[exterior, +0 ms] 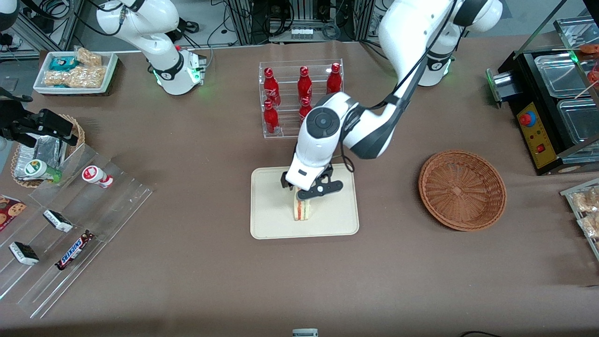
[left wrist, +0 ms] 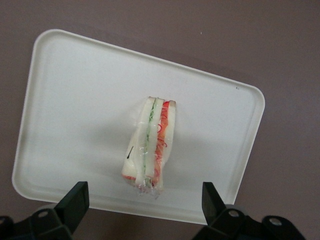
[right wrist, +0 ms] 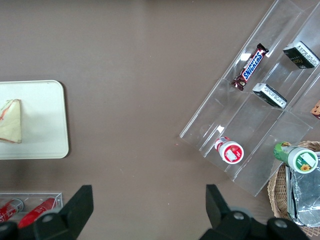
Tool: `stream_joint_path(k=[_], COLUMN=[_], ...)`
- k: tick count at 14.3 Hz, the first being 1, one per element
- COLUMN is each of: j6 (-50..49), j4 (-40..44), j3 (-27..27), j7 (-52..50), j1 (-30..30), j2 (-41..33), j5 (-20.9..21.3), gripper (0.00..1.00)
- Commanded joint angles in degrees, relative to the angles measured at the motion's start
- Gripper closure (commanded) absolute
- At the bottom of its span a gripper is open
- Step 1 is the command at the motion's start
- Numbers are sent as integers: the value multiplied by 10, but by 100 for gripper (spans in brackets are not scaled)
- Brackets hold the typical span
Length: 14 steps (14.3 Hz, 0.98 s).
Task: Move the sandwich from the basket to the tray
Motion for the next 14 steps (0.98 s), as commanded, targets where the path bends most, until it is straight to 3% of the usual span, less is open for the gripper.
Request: stream_joint_path(k=[1,8,14], j6=[-59,-85,-234], j4=[-16,-147,-152], j3=[11,10,10], j7=[14,228,458], j1=[29,188,318], j2=[-46,-161,-232], j5=[8,-1,-1], gripper=[0,0,0])
